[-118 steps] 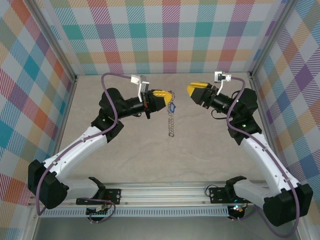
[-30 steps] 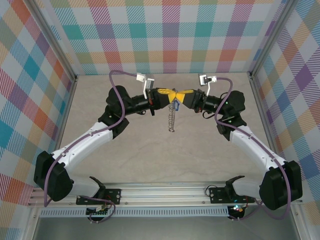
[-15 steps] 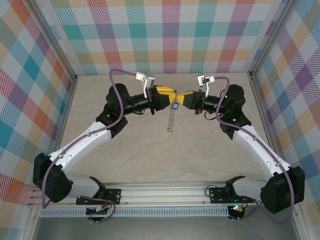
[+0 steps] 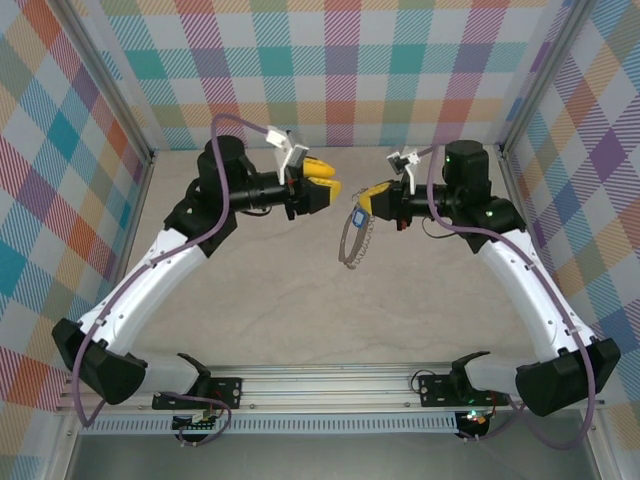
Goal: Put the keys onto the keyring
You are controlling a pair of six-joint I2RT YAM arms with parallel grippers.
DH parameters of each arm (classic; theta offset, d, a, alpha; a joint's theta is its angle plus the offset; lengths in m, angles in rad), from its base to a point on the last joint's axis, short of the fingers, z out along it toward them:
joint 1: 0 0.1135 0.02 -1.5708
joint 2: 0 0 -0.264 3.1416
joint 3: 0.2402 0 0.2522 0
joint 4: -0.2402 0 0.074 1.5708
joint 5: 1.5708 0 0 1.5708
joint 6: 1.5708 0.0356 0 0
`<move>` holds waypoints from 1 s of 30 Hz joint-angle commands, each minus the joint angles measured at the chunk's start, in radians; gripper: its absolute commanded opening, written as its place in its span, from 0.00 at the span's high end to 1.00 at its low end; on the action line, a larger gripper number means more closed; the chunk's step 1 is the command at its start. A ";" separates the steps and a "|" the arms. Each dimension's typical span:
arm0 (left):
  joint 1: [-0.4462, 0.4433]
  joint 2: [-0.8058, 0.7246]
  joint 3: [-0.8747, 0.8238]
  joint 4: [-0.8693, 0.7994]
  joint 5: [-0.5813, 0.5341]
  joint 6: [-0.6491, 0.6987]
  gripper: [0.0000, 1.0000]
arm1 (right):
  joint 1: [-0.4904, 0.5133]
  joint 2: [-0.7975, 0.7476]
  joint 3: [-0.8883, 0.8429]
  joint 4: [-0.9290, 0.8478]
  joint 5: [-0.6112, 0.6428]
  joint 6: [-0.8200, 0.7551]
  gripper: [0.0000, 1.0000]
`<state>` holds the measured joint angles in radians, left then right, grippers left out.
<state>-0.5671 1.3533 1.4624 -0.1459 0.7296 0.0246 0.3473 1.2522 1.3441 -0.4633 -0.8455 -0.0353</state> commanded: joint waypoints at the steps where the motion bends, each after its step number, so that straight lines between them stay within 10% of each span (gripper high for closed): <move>1: 0.009 0.063 0.072 -0.208 0.090 0.118 0.59 | -0.001 0.015 0.052 -0.106 -0.028 -0.122 1.00; 30: 0.006 0.217 0.154 -0.218 0.250 0.099 0.70 | 0.004 0.025 0.040 -0.025 -0.099 -0.072 1.00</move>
<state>-0.5671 1.5646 1.5887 -0.4061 0.9535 0.1429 0.3473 1.2858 1.3819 -0.5388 -0.8921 -0.1120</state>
